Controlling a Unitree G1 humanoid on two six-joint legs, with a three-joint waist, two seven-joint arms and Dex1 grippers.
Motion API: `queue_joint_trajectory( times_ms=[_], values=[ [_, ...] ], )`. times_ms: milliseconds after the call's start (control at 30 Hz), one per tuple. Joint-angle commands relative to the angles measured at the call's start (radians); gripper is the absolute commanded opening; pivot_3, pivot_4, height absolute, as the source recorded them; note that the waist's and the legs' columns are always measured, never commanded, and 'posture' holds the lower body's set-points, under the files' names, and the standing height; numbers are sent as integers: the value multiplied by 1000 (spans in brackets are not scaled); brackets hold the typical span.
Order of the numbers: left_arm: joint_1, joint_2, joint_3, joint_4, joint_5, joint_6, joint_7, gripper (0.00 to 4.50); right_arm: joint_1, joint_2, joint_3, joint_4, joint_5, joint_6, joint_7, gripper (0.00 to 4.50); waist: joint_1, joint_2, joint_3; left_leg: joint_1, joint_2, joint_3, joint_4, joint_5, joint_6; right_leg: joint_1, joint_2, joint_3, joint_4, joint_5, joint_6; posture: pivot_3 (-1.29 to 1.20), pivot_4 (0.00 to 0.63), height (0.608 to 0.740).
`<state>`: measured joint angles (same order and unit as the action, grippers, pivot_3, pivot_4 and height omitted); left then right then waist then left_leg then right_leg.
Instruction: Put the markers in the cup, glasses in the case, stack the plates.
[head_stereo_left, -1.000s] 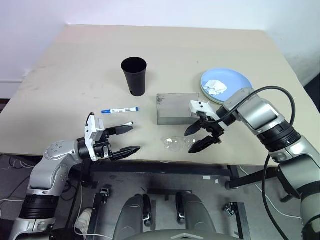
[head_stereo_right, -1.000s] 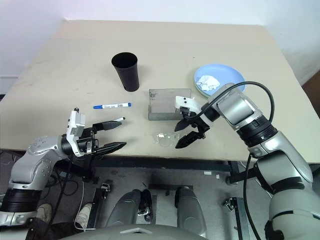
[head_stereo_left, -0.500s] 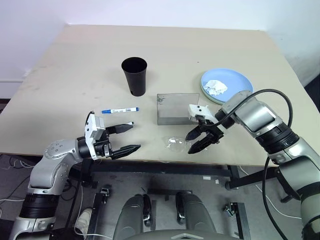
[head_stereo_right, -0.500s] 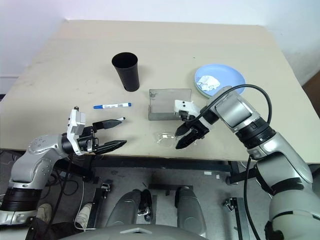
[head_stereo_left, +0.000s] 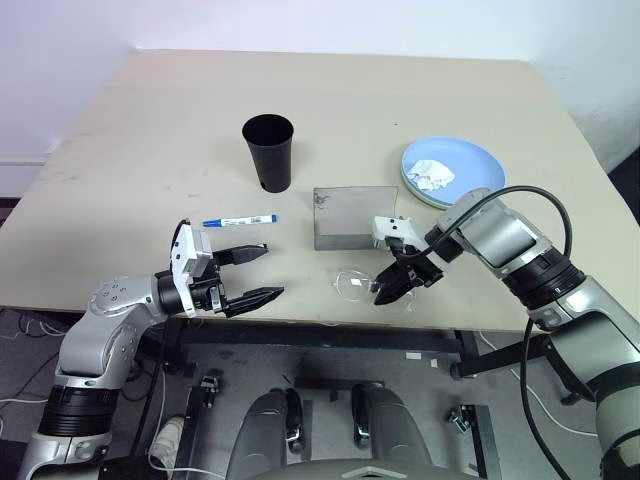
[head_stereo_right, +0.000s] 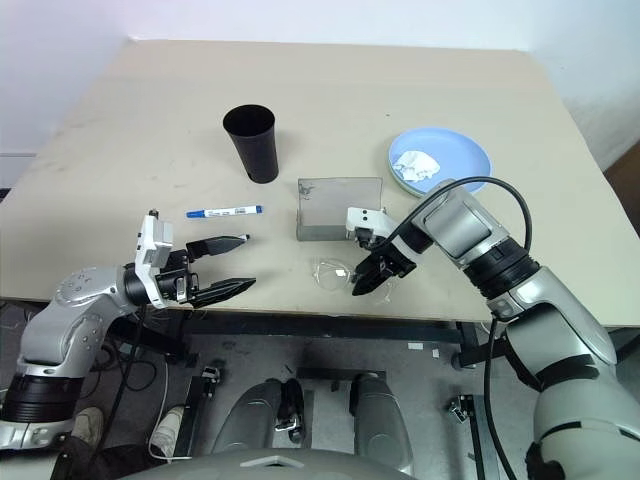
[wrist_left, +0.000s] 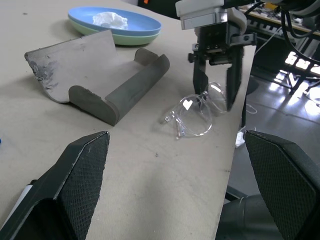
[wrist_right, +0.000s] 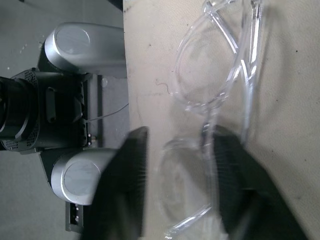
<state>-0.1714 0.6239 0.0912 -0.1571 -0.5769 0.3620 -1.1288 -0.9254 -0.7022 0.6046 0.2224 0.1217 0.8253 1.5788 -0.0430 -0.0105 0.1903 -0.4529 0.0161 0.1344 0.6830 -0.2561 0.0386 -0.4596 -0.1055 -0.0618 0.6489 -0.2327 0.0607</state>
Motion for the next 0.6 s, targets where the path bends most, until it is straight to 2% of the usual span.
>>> queue_joint_trajectory(
  times_ms=[33, 67, 400, 600],
  values=[
    [-5, 2, -1, -18, 0, -22, -7, 4500, -32, 1, -17, -5, -2, -4, 5, 310, 0, 0, 0, 0, 0, 0, 0, 0, 0, 0, 0, 0, 0, 0, 0, 0, 150, 710],
    [-4, 1, -1, -15, 2, -24, -9, 4500, -33, 0, -20, -6, -1, -4, 4, 114, 0, 0, 0, 0, 0, 0, 0, 0, 0, 0, 0, 0, 0, 0, 0, 0, 150, 710],
    [-19, 4, 2, -19, -6, -9, -3, 4500, -83, -23, -102, -75, 52, 37, 9, 112, 0, 0, 0, 0, 0, 0, 0, 0, 0, 0, 0, 0, 0, 0, 0, 0, 150, 710],
    [-19, 6, 5, -45, -17, 14, 12, 4500, -201, 12, -197, 54, 81, -44, -5, 112, -1, 0, 0, 0, 0, 0, 0, 0, 0, 0, 0, 0, 0, 0, 0, 0, 150, 710]
  ],
)
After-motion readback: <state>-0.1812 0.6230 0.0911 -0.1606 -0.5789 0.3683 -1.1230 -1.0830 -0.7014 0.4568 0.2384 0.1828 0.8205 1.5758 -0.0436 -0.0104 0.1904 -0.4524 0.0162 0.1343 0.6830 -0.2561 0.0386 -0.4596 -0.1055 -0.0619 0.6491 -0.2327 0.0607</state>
